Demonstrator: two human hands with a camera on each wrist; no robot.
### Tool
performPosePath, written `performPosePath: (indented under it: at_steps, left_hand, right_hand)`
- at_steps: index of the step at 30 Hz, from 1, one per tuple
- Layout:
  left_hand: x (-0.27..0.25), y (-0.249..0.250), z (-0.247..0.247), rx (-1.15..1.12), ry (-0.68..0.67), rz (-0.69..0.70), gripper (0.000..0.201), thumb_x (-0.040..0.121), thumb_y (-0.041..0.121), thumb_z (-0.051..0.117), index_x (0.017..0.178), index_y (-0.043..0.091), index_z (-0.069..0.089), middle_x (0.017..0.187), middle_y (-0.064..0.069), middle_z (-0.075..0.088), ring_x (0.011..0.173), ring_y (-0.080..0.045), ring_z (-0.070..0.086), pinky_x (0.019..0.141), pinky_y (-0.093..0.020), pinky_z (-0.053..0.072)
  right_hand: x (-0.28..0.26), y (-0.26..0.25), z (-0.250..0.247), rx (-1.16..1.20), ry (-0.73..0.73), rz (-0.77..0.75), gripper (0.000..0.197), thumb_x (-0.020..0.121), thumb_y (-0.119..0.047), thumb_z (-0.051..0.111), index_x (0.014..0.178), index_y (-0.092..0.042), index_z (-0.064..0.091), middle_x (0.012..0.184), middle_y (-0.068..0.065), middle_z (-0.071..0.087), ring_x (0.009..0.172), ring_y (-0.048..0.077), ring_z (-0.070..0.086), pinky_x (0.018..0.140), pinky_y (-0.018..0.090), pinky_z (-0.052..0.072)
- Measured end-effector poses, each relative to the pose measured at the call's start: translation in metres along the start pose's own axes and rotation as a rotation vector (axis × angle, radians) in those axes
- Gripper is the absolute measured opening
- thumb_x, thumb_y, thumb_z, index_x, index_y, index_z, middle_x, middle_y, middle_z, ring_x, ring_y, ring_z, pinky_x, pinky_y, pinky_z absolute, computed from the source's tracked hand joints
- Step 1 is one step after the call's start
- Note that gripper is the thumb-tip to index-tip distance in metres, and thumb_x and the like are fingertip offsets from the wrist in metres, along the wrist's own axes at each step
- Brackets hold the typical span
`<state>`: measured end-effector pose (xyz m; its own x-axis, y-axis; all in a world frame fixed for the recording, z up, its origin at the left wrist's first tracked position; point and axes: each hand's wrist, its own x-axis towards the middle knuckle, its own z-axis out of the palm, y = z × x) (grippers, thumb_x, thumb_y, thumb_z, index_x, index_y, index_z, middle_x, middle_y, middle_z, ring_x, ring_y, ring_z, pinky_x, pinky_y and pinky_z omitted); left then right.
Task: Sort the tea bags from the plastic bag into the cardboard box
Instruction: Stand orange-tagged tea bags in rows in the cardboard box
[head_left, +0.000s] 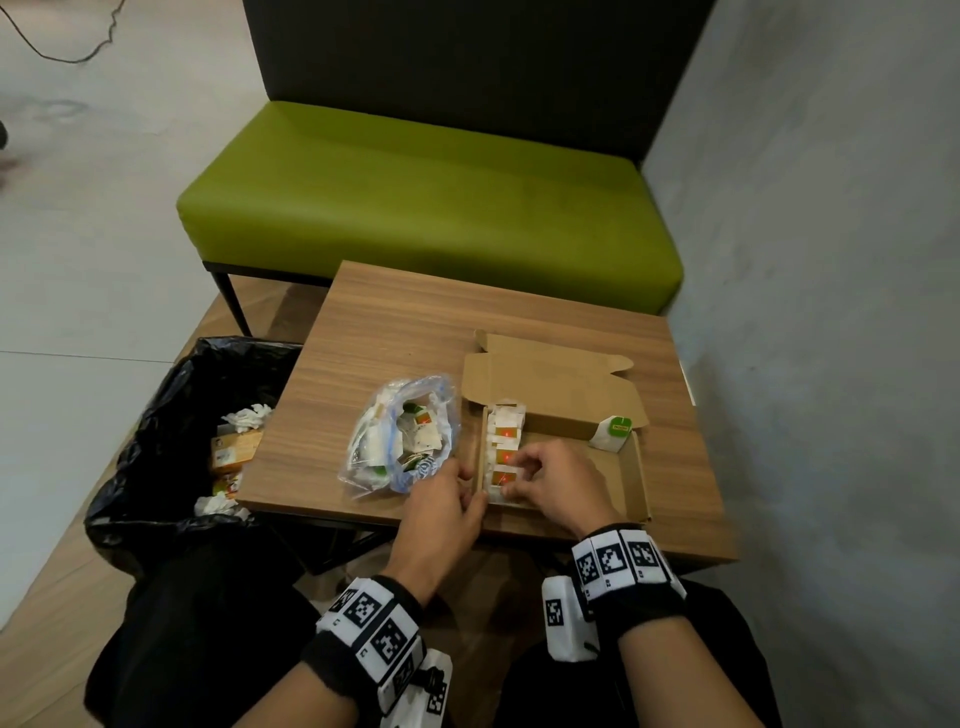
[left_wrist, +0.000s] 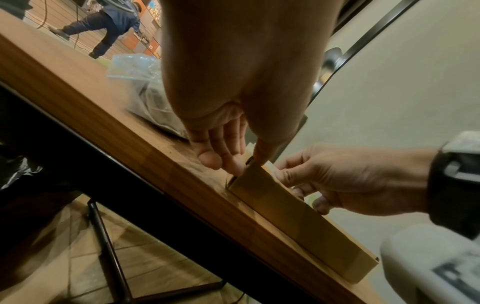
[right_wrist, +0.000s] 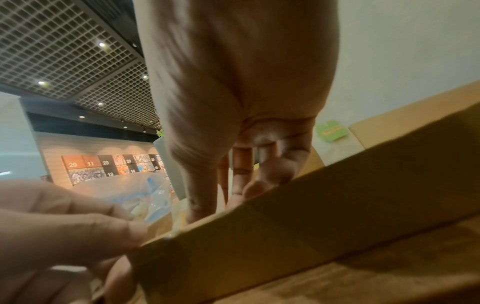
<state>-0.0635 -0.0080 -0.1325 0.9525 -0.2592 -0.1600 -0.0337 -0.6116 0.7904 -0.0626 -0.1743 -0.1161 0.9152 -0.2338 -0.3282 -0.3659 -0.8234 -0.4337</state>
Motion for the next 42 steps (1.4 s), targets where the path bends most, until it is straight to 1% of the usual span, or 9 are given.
performPosePath:
  at_steps: [7, 14, 20, 23, 28, 32, 35, 38, 42]
  left_hand:
    - [0.001, 0.001, 0.000, 0.015, -0.006, 0.017, 0.009, 0.094, 0.027, 0.063, 0.102, 0.025, 0.060, 0.076, 0.012, 0.064, 0.071, 0.003, 0.061, 0.070, -0.020, 0.053]
    - [0.002, 0.001, -0.002, 0.033, -0.009, 0.017, 0.007, 0.093, 0.027, 0.063, 0.099, 0.027, 0.059, 0.074, 0.011, 0.064, 0.069, 0.003, 0.060, 0.070, -0.023, 0.055]
    - [0.002, 0.001, -0.002, 0.051, -0.016, 0.008, 0.009, 0.093, 0.029, 0.063, 0.102, 0.026, 0.060, 0.075, 0.011, 0.064, 0.070, 0.002, 0.061, 0.071, -0.023, 0.055]
    - [0.002, 0.002, -0.002, 0.047, -0.030, 0.003, 0.011, 0.094, 0.030, 0.063, 0.104, 0.026, 0.060, 0.076, 0.011, 0.064, 0.072, 0.003, 0.061, 0.072, -0.022, 0.055]
    - [0.000, 0.004, -0.005, 0.068, -0.036, -0.011, 0.013, 0.094, 0.032, 0.063, 0.104, 0.024, 0.061, 0.075, 0.012, 0.063, 0.072, 0.003, 0.059, 0.073, -0.023, 0.055]
    - [-0.004, 0.014, -0.016, 0.090, 0.016, 0.024, 0.014, 0.094, 0.035, 0.061, 0.102, 0.023, 0.061, 0.069, 0.011, 0.062, 0.066, 0.003, 0.059, 0.067, -0.021, 0.052]
    - [-0.006, 0.024, -0.036, 0.269, 0.166, 0.100, 0.013, 0.095, 0.042, 0.057, 0.098, 0.029, 0.059, 0.066, 0.012, 0.059, 0.060, 0.000, 0.056, 0.057, -0.023, 0.052]
    - [0.003, 0.025, -0.063, 0.469, 0.373, 0.158, 0.017, 0.090, 0.038, 0.063, 0.103, 0.028, 0.062, 0.092, 0.007, 0.058, 0.082, -0.010, 0.050, 0.067, -0.025, 0.040]
    - [0.018, 0.007, -0.084, 0.616, 0.187, -0.015, 0.041, 0.088, 0.041, 0.064, 0.128, 0.036, 0.056, 0.142, -0.003, 0.042, 0.124, -0.024, 0.044, 0.098, -0.045, 0.042]
  right_hand:
    - [0.004, -0.010, 0.000, -0.196, 0.023, -0.060, 0.038, 0.076, -0.044, 0.081, 0.108, -0.030, 0.067, 0.103, -0.009, 0.067, 0.100, 0.013, 0.062, 0.084, 0.033, 0.051]
    - [0.000, -0.013, 0.007, -0.171, 0.156, -0.069, 0.035, 0.075, -0.048, 0.081, 0.100, -0.031, 0.063, 0.094, -0.010, 0.069, 0.091, 0.013, 0.064, 0.077, 0.034, 0.053]
    - [-0.008, -0.004, -0.001, -0.037, 0.183, -0.038, 0.042, 0.073, -0.046, 0.083, 0.103, -0.035, 0.056, 0.089, -0.015, 0.062, 0.084, 0.005, 0.058, 0.067, 0.027, 0.044]
    - [-0.010, 0.003, -0.003, -0.009, 0.233, -0.025, 0.028, 0.078, -0.044, 0.080, 0.094, -0.034, 0.059, 0.085, -0.014, 0.061, 0.082, 0.005, 0.058, 0.071, 0.029, 0.050]
    - [-0.013, 0.000, 0.000, -0.042, 0.220, -0.068, 0.010, 0.088, -0.042, 0.070, 0.092, -0.033, 0.068, 0.092, -0.016, 0.061, 0.086, 0.005, 0.055, 0.068, 0.025, 0.040]
    - [-0.013, -0.005, -0.002, 0.002, 0.292, -0.055, 0.012, 0.089, -0.044, 0.066, 0.089, -0.033, 0.070, 0.089, -0.016, 0.061, 0.082, 0.005, 0.057, 0.068, 0.026, 0.045]
    - [-0.013, -0.015, -0.002, 0.024, 0.327, -0.093, 0.011, 0.090, -0.043, 0.065, 0.093, -0.033, 0.069, 0.089, -0.016, 0.062, 0.081, 0.002, 0.057, 0.062, 0.021, 0.040]
    - [-0.015, -0.029, 0.002, 0.008, 0.337, -0.165, 0.013, 0.092, -0.041, 0.061, 0.098, -0.032, 0.069, 0.095, -0.015, 0.062, 0.090, 0.006, 0.055, 0.068, 0.025, 0.044]
    - [-0.015, -0.051, 0.011, -0.020, 0.357, -0.280, 0.014, 0.092, -0.040, 0.062, 0.099, -0.030, 0.070, 0.102, -0.013, 0.057, 0.102, 0.008, 0.047, 0.071, 0.026, 0.043]
